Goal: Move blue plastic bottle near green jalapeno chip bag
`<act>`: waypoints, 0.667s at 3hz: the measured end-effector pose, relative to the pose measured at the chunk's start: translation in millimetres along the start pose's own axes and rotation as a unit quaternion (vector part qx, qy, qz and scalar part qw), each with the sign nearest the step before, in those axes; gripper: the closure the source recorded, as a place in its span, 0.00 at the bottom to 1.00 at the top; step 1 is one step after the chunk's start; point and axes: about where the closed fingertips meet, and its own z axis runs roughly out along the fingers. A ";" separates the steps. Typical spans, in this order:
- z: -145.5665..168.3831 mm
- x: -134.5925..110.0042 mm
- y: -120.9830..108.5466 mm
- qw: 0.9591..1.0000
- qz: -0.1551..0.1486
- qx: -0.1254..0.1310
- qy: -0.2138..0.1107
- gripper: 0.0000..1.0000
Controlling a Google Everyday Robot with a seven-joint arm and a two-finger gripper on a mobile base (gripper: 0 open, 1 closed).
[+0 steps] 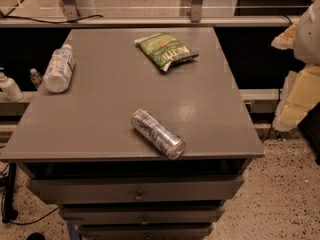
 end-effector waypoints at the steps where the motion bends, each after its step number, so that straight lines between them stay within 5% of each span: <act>1: 1.8 -26.9 -4.3 0.999 -0.039 0.004 -0.022 0.00; 2: 9.8 -76.7 -9.7 0.992 -0.107 0.006 -0.065 0.00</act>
Offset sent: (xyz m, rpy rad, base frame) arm 0.0490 0.1361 0.0123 0.1092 -0.1283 0.4443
